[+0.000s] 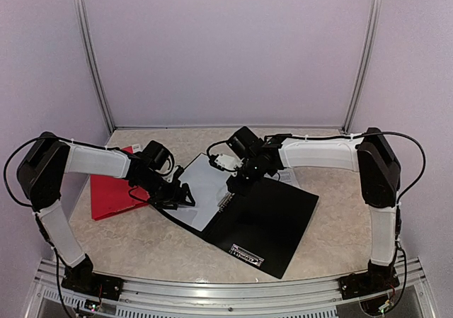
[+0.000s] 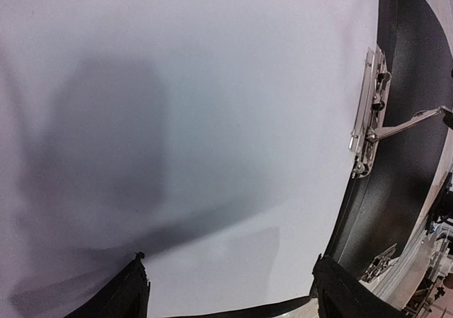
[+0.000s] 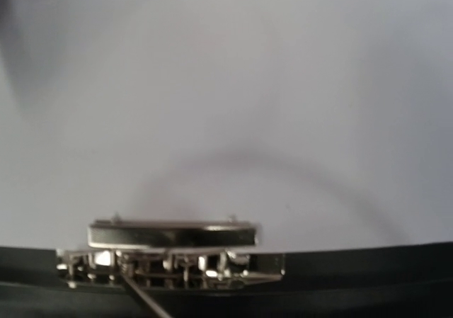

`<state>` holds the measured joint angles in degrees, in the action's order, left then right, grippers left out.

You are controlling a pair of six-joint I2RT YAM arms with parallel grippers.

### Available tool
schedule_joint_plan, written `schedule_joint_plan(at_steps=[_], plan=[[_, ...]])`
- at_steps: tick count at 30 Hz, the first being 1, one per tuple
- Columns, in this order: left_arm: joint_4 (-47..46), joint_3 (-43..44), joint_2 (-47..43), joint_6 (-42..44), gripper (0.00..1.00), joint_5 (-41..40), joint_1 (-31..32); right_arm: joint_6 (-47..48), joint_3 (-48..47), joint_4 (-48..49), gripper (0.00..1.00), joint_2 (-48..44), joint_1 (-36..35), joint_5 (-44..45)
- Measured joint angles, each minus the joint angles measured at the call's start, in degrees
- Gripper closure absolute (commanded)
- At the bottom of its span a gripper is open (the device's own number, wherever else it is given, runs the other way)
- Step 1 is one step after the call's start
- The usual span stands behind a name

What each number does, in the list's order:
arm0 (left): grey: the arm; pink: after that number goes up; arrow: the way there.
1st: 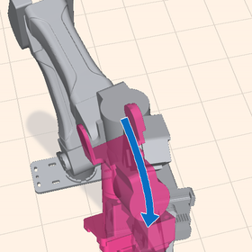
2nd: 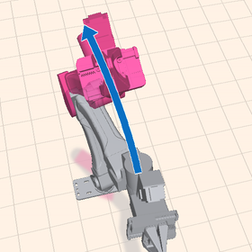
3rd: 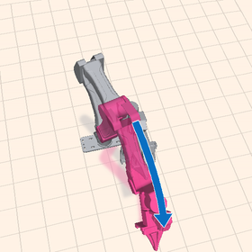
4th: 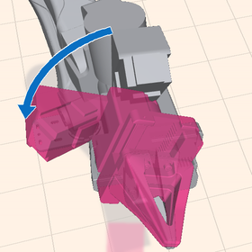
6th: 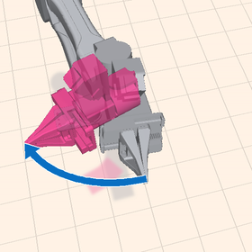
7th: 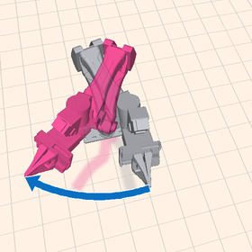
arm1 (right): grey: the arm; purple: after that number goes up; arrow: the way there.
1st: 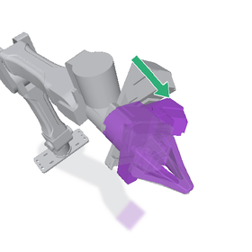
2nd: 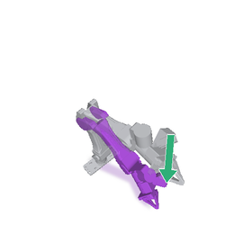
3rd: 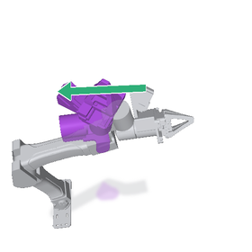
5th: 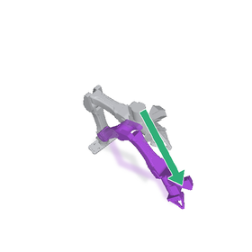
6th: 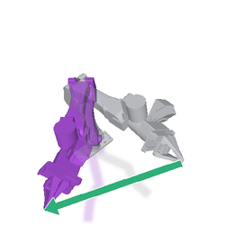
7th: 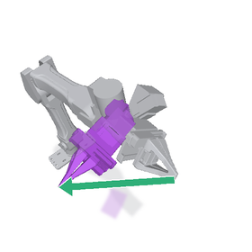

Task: Put the files into the folder
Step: Clamp the file and folder together.

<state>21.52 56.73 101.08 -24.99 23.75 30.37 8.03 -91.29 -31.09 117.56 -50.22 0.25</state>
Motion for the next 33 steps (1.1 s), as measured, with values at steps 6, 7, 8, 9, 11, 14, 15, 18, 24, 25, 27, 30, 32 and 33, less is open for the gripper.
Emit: schedule_joint_plan(at_steps=[6, 7, 8, 9, 11, 14, 15, 18, 24, 25, 27, 30, 32, 33], plan=[[0.0, 0.0, -0.02, 0.0, 0.22, 0.0, 0.0, 0.07, -0.09, -0.72, 0.79, 0.26, 0.0, 0.52], [0.0, 0.0, 0.0, 0.0, 0.22, 0.0, 0.0, 0.11, -0.17, -0.83, 0.8, 0.39, 0.0, 0.57], [0.0, 0.0, 0.0, 0.0, 0.22, 0.0, 0.0, 0.15, -0.31, -0.83, 0.81, 0.55, 0.0, 0.61], [0.0, 0.0, 0.0, 0.0, 0.22, 0.0, 0.0, 0.2, -0.39, -0.85, 0.83, 0.68, 0.0, 0.63], [0.0, 0.0, -0.02, 0.0, 0.22, 0.0, 0.0, 0.26, -0.5, -0.92, 0.86, 0.79, -0.02, 0.63], [0.0, 0.0, 0.0, 0.0, 0.22, 0.0, 0.0, 0.33, -0.61, -1.05, 0.9, 0.79, -0.17, 0.66], [0.0, 0.0, -0.02, 0.0, 0.22, 0.0, 0.0, 0.31, -0.61, -1.11, 0.91, 0.79, -0.24, 0.66], [0.0, 0.0, -0.02, 0.0, 0.22, 0.0, 0.0, 0.46, -0.61, -1.27, 0.95, 0.81, -0.31, 0.66], [0.0, 0.0, -0.02, 0.0, 0.22, 0.0, 0.0, 0.85, -0.7, -1.44, 1.0, 1.27, -0.31, 1.29], [0.0, 0.0, -0.04, 0.0, 0.22, 0.0, 0.0, 0.87, -0.7, -1.4, 1.0, 1.33, -0.31, 1.44], [0.02, 0.0, -0.07, 0.07, 0.21, -0.02, 0.09, 0.96, -0.7, -1.33, 1.0, 1.49, -0.31, 1.64], [0.2, 0.0, -0.33, 0.83, 0.19, -1.03, 0.76, 1.16, -0.72, -1.18, 1.0, 1.6, -0.28, 1.75], [0.63, 0.0, -0.68, 1.6, 0.18, -2.97, 1.97, 1.33, -0.83, -1.16, 1.0, 1.75, -0.28, 1.75], [1.01, 0.0, -0.92, 2.01, 0.17, -4.09, 2.71, 1.36, -0.92, -1.16, 1.0, 1.81, -0.28, 1.73]])
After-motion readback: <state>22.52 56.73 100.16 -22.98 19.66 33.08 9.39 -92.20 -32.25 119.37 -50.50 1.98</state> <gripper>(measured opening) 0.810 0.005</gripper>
